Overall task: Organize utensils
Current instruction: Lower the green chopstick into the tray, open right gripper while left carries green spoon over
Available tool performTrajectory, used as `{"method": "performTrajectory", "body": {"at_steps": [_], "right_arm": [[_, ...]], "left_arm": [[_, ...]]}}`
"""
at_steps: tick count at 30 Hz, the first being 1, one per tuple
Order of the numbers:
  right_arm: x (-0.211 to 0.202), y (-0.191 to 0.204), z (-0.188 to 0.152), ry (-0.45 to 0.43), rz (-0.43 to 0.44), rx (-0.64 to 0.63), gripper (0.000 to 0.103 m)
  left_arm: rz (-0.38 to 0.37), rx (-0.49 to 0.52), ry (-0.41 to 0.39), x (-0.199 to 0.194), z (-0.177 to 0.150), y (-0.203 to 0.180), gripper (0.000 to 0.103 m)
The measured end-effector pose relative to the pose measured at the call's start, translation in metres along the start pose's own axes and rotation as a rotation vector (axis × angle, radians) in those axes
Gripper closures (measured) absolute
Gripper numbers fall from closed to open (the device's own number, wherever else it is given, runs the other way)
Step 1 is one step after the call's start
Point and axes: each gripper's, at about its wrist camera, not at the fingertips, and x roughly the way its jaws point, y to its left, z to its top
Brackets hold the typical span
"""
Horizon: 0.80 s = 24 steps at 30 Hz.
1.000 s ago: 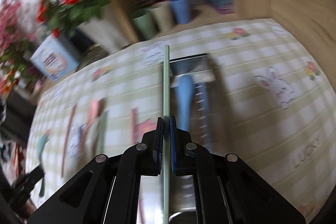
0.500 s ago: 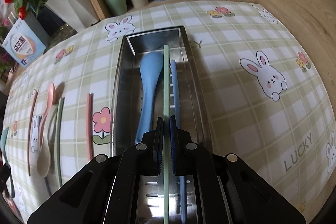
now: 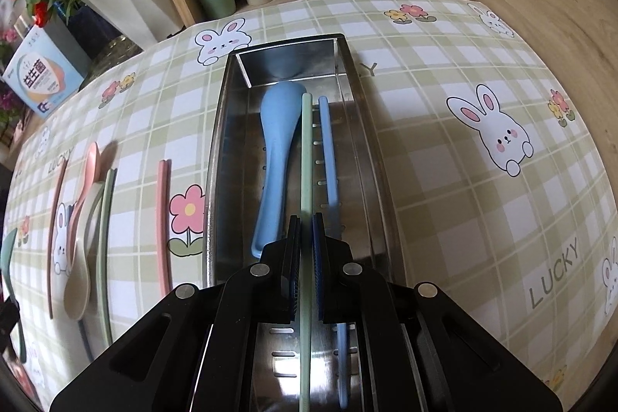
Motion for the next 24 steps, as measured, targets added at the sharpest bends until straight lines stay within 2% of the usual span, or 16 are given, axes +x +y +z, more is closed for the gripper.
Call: {"method": "performTrajectory", "body": {"at_steps": [7, 16, 17, 18, 19, 20, 22, 24], "right_arm": [[-0.011, 0.003, -0.001, -0.013, 0.038, -0.031, 0.095], [-0.051, -0.006, -0.008, -0.091, 0.1, -0.048, 0.094], [-0.054, -0.009, -0.009, -0.099, 0.1, -0.044, 0.086], [-0.057, -0.012, -0.01, -0.107, 0.099, -0.036, 0.063], [-0.061, -0.017, -0.011, -0.122, 0.1, -0.026, 0.05], [-0.065, -0.021, -0.011, -0.138, 0.104, -0.021, 0.046], [-0.068, -0.028, -0.011, -0.147, 0.106, -0.022, 0.046], [-0.07, -0.037, -0.01, -0.145, 0.115, -0.009, 0.041]], "left_arm": [[0.012, 0.034, 0.009, 0.003, 0.007, -0.013, 0.089], [-0.004, 0.089, 0.04, 0.012, 0.023, -0.047, 0.089], [-0.007, 0.105, 0.043, 0.014, 0.026, -0.055, 0.089], [-0.01, 0.113, 0.047, 0.016, 0.028, -0.06, 0.089], [-0.016, 0.117, 0.053, 0.018, 0.03, -0.065, 0.089], [-0.026, 0.119, 0.061, 0.022, 0.034, -0.073, 0.089], [-0.04, 0.125, 0.067, 0.027, 0.041, -0.084, 0.089], [-0.058, 0.133, 0.076, 0.035, 0.05, -0.1, 0.089]]}}
